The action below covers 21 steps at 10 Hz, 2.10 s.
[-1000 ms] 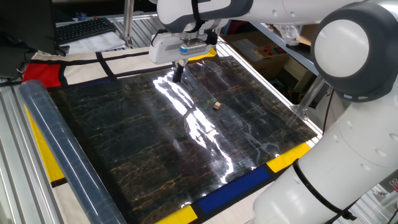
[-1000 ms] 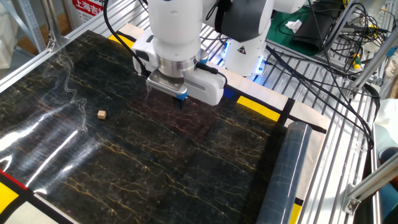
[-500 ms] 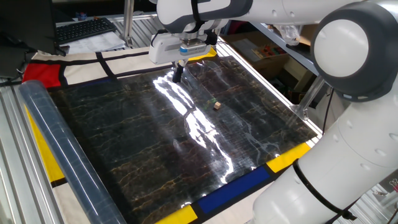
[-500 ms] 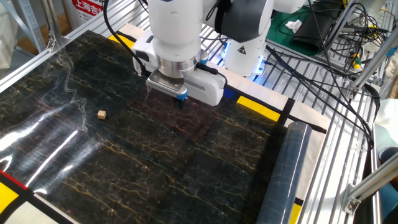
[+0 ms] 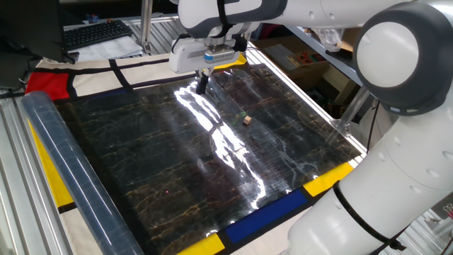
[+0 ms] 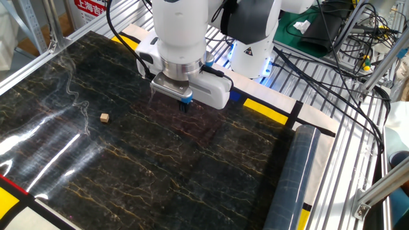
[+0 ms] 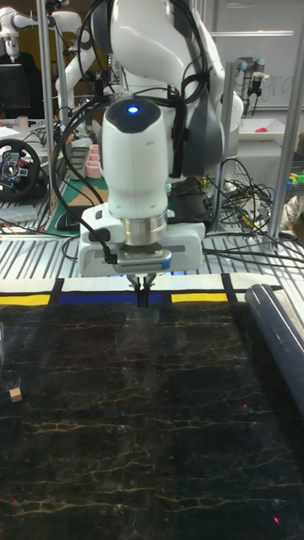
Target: Hold a small block with the gripper and sweep it from left to right on the table
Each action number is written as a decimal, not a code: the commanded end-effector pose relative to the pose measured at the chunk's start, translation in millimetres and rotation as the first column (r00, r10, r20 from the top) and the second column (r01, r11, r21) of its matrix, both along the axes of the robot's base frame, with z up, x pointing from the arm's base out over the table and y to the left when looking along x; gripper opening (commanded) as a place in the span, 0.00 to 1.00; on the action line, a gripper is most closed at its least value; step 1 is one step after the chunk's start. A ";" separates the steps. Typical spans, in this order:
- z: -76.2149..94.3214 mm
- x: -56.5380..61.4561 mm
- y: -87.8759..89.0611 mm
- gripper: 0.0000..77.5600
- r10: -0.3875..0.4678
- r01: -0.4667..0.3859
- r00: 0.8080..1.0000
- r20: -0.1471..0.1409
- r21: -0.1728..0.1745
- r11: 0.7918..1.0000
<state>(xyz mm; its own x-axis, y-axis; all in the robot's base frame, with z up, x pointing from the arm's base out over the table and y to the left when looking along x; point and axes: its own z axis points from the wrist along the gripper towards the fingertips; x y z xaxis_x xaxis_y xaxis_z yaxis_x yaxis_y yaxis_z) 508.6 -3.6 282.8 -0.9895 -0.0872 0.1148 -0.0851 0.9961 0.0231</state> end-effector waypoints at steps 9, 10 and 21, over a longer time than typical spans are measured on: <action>-6.5 3.2 3.0 0.00 0.002 -0.002 1.000 0.003 -0.002 1.000; -6.6 3.2 3.0 0.00 0.009 -0.009 1.000 0.003 -0.002 1.000; -68.3 4.4 -72.4 0.00 0.057 -0.056 0.998 0.027 -0.025 0.998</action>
